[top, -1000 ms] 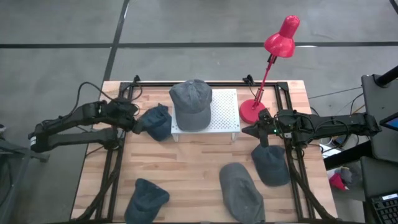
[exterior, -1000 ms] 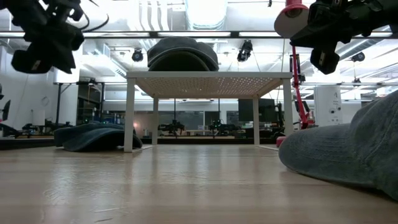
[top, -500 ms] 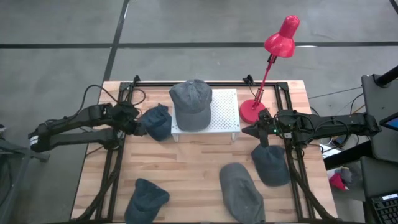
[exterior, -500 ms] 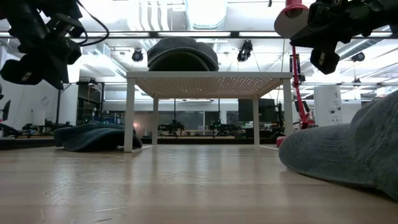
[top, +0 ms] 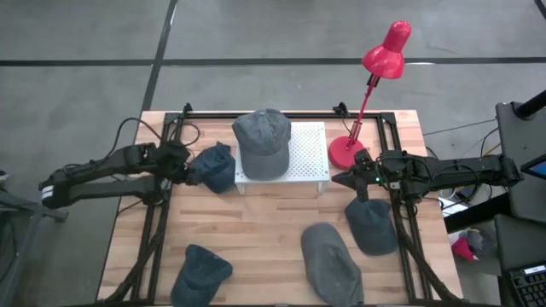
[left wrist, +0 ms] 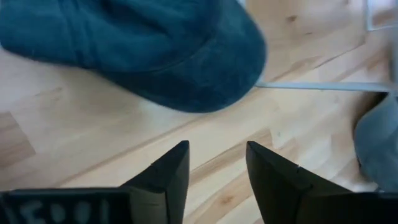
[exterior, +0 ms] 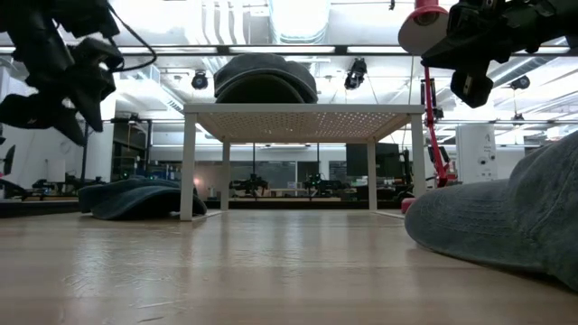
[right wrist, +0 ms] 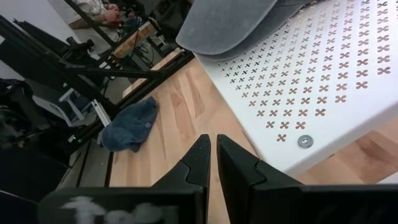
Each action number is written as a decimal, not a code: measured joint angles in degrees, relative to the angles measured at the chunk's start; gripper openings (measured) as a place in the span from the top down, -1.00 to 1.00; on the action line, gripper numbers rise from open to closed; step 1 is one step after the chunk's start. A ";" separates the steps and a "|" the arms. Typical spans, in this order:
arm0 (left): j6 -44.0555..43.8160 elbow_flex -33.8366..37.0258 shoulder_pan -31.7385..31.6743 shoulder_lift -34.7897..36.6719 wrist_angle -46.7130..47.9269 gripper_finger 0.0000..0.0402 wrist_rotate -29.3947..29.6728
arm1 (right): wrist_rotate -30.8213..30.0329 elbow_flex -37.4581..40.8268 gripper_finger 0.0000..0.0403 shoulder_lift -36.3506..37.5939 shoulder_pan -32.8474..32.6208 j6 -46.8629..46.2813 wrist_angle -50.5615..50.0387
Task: Pick & Place hat
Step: Put the top left blue cap on the shelf
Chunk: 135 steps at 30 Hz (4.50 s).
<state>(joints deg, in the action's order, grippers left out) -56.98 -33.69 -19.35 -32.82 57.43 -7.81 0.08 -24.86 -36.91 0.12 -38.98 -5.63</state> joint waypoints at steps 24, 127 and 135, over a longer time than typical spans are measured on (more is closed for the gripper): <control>-7.45 6.84 0.00 0.00 -5.60 -0.06 -0.90 | -0.02 0.01 0.87 0.00 0.01 0.00 0.04; -18.04 3.06 -0.03 -9.38 -11.67 1.00 37.51 | -0.07 0.00 0.87 0.07 0.00 -0.02 0.17; -14.00 -7.83 -0.01 -9.29 -2.31 1.00 44.25 | -0.06 0.00 0.87 0.07 0.00 -0.02 0.17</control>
<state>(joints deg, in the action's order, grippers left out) -70.98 -41.51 -19.35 -42.11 55.12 36.44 0.02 -24.86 -36.84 0.12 -39.00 -5.45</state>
